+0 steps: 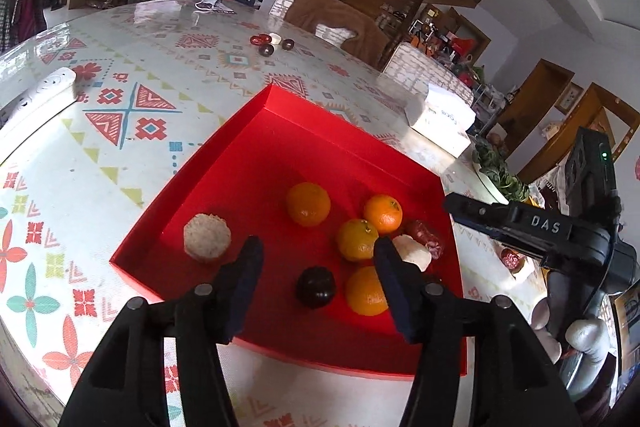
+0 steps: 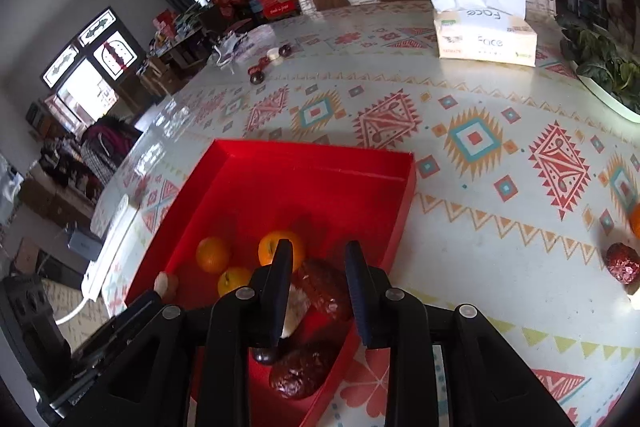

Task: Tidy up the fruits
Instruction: 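Carry the date and plum into the red tray and open both tools, then move both tools back toward the remaining fruits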

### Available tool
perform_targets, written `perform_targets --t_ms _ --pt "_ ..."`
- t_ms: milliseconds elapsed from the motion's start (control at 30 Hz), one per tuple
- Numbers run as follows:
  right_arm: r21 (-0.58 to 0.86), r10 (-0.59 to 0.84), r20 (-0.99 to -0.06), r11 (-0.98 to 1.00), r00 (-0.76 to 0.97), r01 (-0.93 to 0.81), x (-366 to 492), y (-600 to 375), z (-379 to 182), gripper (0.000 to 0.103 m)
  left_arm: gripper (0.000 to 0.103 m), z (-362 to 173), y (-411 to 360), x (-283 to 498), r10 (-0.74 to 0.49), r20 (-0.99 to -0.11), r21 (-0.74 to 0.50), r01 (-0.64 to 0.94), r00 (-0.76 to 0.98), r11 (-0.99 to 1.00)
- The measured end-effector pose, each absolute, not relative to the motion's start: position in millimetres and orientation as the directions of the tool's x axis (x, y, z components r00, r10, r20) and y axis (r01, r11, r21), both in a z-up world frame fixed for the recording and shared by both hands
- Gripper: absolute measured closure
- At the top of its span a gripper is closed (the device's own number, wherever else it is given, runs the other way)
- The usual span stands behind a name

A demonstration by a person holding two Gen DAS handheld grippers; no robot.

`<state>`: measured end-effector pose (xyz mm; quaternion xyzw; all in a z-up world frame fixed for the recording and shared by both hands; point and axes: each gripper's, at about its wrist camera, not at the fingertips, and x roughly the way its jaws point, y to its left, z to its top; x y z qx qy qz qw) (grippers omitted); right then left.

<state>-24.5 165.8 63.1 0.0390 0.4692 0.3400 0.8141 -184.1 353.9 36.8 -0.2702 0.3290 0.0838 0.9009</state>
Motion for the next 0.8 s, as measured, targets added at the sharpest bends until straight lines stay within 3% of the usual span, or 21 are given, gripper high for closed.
perform_targets --t_ms 300,400,467,800 --pt "0.311 0.551 -0.670 0.817 0.497 -0.485 -32 118 97 0.044 0.041 45 347 -185 -0.022 -0.625 -0.441 -0.330 0.780 0.835" --pt "0.243 0.505 -0.616 0.851 0.604 -0.465 -41 89 111 0.027 0.038 51 341 -186 -0.022 -0.615 -0.439 -0.319 0.788 0.840" --pt "0.197 0.466 -0.590 0.875 0.659 -0.443 -44 68 115 0.009 0.038 57 334 -187 -0.024 -0.608 -0.434 -0.307 0.794 0.847" --pt "0.241 0.302 -0.739 0.953 0.602 -0.183 -17 -70 77 0.011 0.032 73 292 -184 -0.069 -0.589 -0.408 -0.222 0.805 0.885"
